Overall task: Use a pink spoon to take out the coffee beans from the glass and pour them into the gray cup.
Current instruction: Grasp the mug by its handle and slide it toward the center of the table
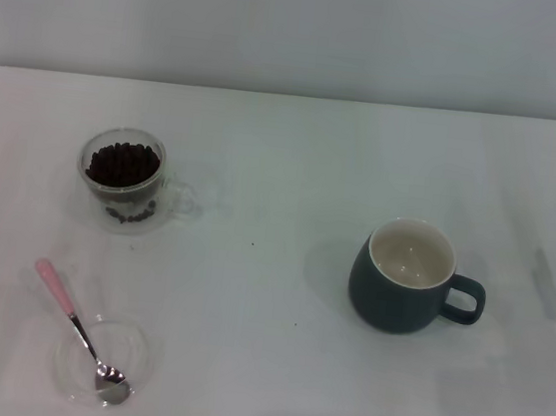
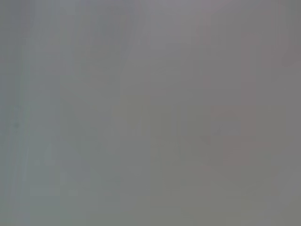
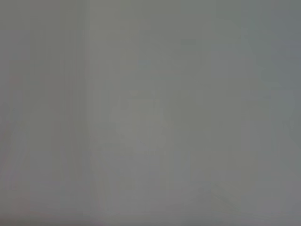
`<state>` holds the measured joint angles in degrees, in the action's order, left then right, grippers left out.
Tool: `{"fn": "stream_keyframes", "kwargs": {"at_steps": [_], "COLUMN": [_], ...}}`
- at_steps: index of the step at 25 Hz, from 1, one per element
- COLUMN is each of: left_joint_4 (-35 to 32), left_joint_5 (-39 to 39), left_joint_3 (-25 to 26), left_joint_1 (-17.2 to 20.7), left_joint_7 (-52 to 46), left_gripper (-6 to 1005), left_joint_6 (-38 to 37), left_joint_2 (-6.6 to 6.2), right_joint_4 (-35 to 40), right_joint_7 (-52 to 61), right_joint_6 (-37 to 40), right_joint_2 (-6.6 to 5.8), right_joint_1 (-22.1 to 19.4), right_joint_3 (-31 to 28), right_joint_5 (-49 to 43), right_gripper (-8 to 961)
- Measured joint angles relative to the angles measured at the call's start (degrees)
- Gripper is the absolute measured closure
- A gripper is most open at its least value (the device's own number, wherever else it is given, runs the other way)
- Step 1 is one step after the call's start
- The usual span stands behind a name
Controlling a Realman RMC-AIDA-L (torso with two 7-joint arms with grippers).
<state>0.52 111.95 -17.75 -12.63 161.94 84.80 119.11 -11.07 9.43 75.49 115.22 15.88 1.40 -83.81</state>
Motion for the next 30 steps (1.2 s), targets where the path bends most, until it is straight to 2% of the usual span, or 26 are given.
{"fn": "stream_keyframes", "kwargs": {"at_steps": [20, 29, 30], "left_joint_4": [0.45, 0.46, 0.46], "left_joint_5": [0.13, 0.23, 0.25], "left_joint_3": [0.22, 0.37, 0.37], "left_joint_1": [-0.11, -0.86, -1.09], "left_joint_7": [0.00, -0.04, -0.04], "left_gripper": [110, 111, 111], "left_joint_6": [-0.81, -2.66, -2.88], "left_joint_2": [0.23, 0.25, 0.25], "right_joint_4": [-0.32, -2.16, -2.32], "right_joint_7": [0.28, -0.57, -0.54], "right_joint_6": [0.19, 6.44, 6.66], "right_joint_2": [0.00, -0.15, -0.17], "right_joint_1": [-0.35, -4.21, -4.75], "right_joint_3": [0.33, 1.94, 2.06], "right_joint_5": [0.22, -0.42, -0.42], "right_gripper": [258, 256, 209]}}
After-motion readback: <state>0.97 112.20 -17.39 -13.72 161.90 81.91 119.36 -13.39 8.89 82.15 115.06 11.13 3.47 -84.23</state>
